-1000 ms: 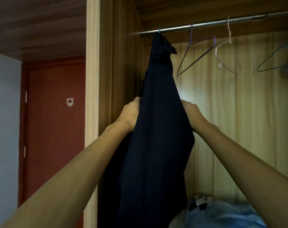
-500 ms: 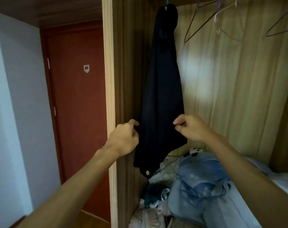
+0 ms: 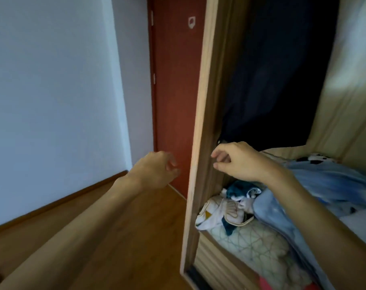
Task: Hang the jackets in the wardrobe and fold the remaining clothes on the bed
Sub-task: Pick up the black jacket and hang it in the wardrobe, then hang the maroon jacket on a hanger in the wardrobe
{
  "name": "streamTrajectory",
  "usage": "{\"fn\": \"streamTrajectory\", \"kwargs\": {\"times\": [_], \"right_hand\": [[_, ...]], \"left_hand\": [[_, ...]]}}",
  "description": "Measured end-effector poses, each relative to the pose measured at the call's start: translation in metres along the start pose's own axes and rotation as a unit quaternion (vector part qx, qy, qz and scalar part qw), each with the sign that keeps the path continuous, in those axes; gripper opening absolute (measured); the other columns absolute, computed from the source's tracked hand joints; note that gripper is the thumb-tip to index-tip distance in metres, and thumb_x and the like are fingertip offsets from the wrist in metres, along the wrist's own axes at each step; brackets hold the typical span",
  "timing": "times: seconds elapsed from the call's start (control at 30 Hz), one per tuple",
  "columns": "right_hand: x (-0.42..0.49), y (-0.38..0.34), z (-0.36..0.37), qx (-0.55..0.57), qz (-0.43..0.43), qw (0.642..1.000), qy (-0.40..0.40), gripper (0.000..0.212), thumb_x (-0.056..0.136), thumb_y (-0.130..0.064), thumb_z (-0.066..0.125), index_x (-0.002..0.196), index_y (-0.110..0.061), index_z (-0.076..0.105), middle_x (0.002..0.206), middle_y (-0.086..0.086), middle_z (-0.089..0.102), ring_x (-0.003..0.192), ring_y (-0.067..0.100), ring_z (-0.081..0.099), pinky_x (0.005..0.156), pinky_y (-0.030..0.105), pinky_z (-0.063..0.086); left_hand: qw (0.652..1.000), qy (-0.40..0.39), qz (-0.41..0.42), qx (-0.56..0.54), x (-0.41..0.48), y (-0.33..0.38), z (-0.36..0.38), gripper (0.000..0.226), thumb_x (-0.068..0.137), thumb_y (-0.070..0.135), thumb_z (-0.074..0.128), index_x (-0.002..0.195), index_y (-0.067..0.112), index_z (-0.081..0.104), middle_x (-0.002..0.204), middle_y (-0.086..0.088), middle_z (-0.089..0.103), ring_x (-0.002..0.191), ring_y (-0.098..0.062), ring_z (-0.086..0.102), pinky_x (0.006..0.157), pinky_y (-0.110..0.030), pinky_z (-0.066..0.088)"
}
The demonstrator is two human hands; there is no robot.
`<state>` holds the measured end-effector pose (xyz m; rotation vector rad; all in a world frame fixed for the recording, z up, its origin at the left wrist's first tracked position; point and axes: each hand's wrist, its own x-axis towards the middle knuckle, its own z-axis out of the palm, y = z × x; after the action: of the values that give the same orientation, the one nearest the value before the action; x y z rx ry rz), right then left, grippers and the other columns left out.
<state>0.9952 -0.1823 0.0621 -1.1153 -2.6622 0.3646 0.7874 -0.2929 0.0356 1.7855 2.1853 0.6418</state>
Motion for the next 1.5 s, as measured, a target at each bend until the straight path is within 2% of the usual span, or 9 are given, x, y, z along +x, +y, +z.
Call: {"fn": "streamTrajectory", "kwargs": {"times": [0.07, 0.17, 0.33, 0.53, 0.7, 1.07, 1.2, 1.33, 1.5], "right_hand": [[0.004, -0.023, 0.020, 0.002, -0.031, 0.999, -0.039, 0.030, 0.091, -0.033, 0.066, 0.120, -0.026, 0.064, 0.103, -0.010, 0.067, 0.093, 0.006, 0.062, 0.080, 0.024, 0.051], [0.010, -0.067, 0.054, 0.013, -0.085, 0.993, -0.083, 0.038, 0.092, -0.036, 0.064, 0.129, -0.029, 0.058, 0.112, -0.008, 0.064, 0.094, 0.006, 0.061, 0.076, 0.023, 0.049], [0.019, -0.167, 0.110, 0.013, -0.165, 0.974, -0.153, 0.034, 0.092, -0.037, 0.064, 0.125, -0.031, 0.060, 0.116, -0.008, 0.062, 0.101, 0.009, 0.060, 0.089, 0.033, 0.054], [0.010, -0.326, 0.181, -0.004, -0.275, 0.934, -0.226, 0.030, 0.094, -0.040, 0.061, 0.124, -0.034, 0.060, 0.117, -0.011, 0.061, 0.104, 0.008, 0.059, 0.094, 0.034, 0.051], [-0.016, -0.465, 0.249, -0.008, -0.351, 0.897, -0.267, 0.032, 0.093, -0.040, 0.061, 0.124, -0.033, 0.060, 0.118, -0.009, 0.063, 0.103, 0.008, 0.060, 0.094, 0.036, 0.053], [-0.100, -0.690, 0.377, -0.027, -0.479, 0.798, -0.364, 0.033, 0.094, -0.036, 0.060, 0.126, -0.029, 0.060, 0.112, -0.007, 0.065, 0.097, 0.010, 0.063, 0.087, 0.033, 0.055], [-0.121, -0.747, 0.408, -0.028, -0.521, 0.755, -0.397, 0.032, 0.095, -0.031, 0.060, 0.126, -0.025, 0.061, 0.110, -0.006, 0.065, 0.095, 0.009, 0.062, 0.075, 0.022, 0.052], [-0.136, -0.796, 0.441, -0.024, -0.568, 0.710, -0.415, 0.033, 0.094, -0.027, 0.061, 0.127, -0.021, 0.062, 0.111, -0.003, 0.067, 0.096, 0.007, 0.062, 0.068, 0.011, 0.044], [-0.145, -0.847, 0.490, -0.028, -0.609, 0.647, -0.458, 0.033, 0.093, -0.027, 0.063, 0.126, -0.021, 0.062, 0.108, -0.001, 0.070, 0.094, 0.010, 0.066, 0.087, 0.031, 0.055]], "left_hand": [[0.998, -0.019, -0.055, 0.008, -0.032, -0.028, -0.003, 0.024, 0.096, 0.021, 0.058, 0.118, 0.017, 0.068, 0.115, 0.001, 0.067, 0.107, -0.020, 0.062, 0.099, -0.035, 0.048], [0.992, -0.021, -0.106, 0.062, -0.080, -0.073, -0.013, 0.017, 0.093, 0.025, 0.061, 0.108, 0.023, 0.069, 0.111, 0.002, 0.068, 0.106, -0.021, 0.064, 0.093, -0.035, 0.050], [0.976, -0.010, -0.211, 0.048, -0.180, -0.142, -0.043, 0.027, 0.086, 0.043, 0.055, 0.098, 0.024, 0.071, 0.098, 0.008, 0.071, 0.093, -0.015, 0.067, 0.086, -0.041, 0.056], [0.948, 0.042, -0.313, 0.034, -0.312, -0.240, -0.077, 0.031, 0.094, 0.047, 0.059, 0.115, 0.026, 0.066, 0.106, 0.009, 0.068, 0.090, -0.010, 0.060, 0.079, -0.026, 0.047], [0.913, 0.052, -0.402, 0.039, -0.439, -0.309, -0.101, 0.034, 0.093, 0.048, 0.058, 0.113, 0.022, 0.068, 0.105, 0.004, 0.072, 0.099, -0.018, 0.065, 0.089, -0.037, 0.053], [0.812, 0.139, -0.565, -0.032, -0.666, -0.393, -0.110, 0.029, 0.093, 0.037, 0.059, 0.100, 0.011, 0.070, 0.095, -0.003, 0.074, 0.086, -0.021, 0.066, 0.082, -0.041, 0.054], [0.757, 0.168, -0.628, -0.061, -0.727, -0.412, -0.097, 0.026, 0.089, 0.044, 0.061, 0.093, 0.019, 0.067, 0.087, 0.004, 0.069, 0.089, -0.022, 0.066, 0.084, -0.039, 0.053], [0.710, 0.175, -0.677, -0.084, -0.768, -0.422, -0.087, 0.027, 0.090, 0.045, 0.062, 0.107, 0.026, 0.068, 0.100, 0.007, 0.074, 0.100, -0.017, 0.066, 0.093, -0.037, 0.050], [0.644, 0.181, -0.734, -0.116, -0.795, -0.442, -0.078, 0.034, 0.091, 0.048, 0.061, 0.117, 0.027, 0.065, 0.105, 0.010, 0.072, 0.106, -0.016, 0.065, 0.097, -0.037, 0.050]]}}
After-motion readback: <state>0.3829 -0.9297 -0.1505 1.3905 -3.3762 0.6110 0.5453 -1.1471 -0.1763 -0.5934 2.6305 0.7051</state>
